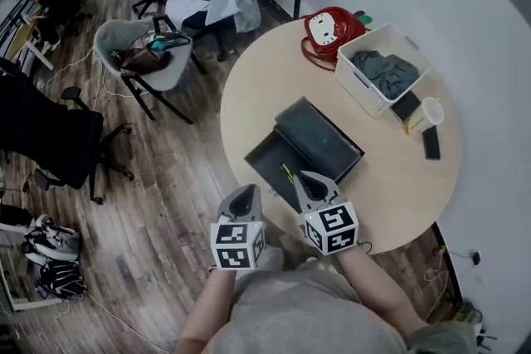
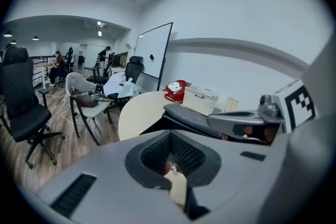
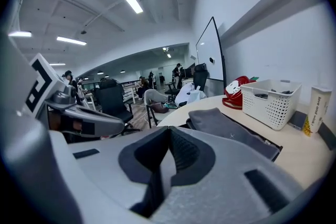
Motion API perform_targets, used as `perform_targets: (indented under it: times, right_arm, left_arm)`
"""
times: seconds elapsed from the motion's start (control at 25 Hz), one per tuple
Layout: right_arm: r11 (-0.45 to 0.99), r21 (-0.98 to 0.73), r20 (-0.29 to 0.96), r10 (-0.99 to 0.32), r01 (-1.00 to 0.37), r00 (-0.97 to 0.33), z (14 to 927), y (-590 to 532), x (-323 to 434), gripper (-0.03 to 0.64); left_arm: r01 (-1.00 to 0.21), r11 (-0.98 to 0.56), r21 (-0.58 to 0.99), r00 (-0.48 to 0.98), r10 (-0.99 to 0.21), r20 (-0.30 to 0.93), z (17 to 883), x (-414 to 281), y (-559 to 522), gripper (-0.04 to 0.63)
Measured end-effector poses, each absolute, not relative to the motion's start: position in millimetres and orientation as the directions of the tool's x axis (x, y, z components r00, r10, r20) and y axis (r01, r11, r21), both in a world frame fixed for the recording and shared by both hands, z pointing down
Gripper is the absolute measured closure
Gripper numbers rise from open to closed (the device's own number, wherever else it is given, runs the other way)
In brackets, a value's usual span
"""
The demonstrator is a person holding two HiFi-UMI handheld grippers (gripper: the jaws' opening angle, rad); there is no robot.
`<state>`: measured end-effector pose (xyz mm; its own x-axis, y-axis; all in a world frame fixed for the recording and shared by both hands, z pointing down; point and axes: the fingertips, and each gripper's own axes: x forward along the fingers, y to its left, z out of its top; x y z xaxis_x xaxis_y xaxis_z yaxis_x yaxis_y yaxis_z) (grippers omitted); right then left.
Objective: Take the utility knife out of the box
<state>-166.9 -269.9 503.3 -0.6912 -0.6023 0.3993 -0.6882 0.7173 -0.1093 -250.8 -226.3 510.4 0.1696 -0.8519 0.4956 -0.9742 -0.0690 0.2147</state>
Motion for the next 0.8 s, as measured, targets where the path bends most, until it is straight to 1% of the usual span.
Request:
perform_targets:
  times: [0.16, 0.32, 0.48, 0.52, 0.56, 0.6, 0.8]
  right_arm:
    - [0.694, -0.085, 0.456, -0.611, -0.715, -0.647, 518.2, -278.8, -175.2, 0.615]
    - [0.705, -0.056, 0.525, -0.581, -0.707, -0.621, 536.7, -289.1, -181.0, 0.615]
    - [0.712, -0.068, 0.601, -0.530, -0.699, -0.598, 557.7, -299.5, -183.9, 0.614]
    - [0.712, -0.077, 0.625, -0.511, -0.698, -0.590, 564.5, -301.5, -184.3, 0.606]
    - [0.714, -0.084, 0.651, -0.489, -0.695, -0.581, 571.9, -302.7, -184.8, 0.556]
    - [0.716, -0.087, 0.676, -0.468, -0.692, -0.569, 579.2, -303.3, -185.4, 0.523]
    - [0.736, -0.049, 0.776, -0.398, -0.675, -0.490, 611.1, -306.4, -190.6, 0.509]
  left_arm:
    - [-0.962, -0.150, 0.227, 0.249, -0.822, 0.512, 518.3, -257.0, -239.6, 0.595]
    - [-0.950, -0.207, 0.234, 0.303, -0.795, 0.526, 528.3, -258.8, -252.5, 0.595]
    - [-0.940, -0.242, 0.242, 0.337, -0.773, 0.537, 538.8, -260.3, -264.4, 0.595]
    - [-0.936, -0.249, 0.249, 0.347, -0.767, 0.540, 540.5, -259.7, -267.2, 0.595]
    - [-0.932, -0.256, 0.257, 0.358, -0.760, 0.542, 541.9, -258.9, -269.7, 0.595]
    - [-0.929, -0.262, 0.263, 0.367, -0.755, 0.544, 543.2, -258.7, -272.1, 0.595]
    - [-0.923, -0.271, 0.272, 0.380, -0.746, 0.547, 549.3, -264.9, -284.2, 0.595]
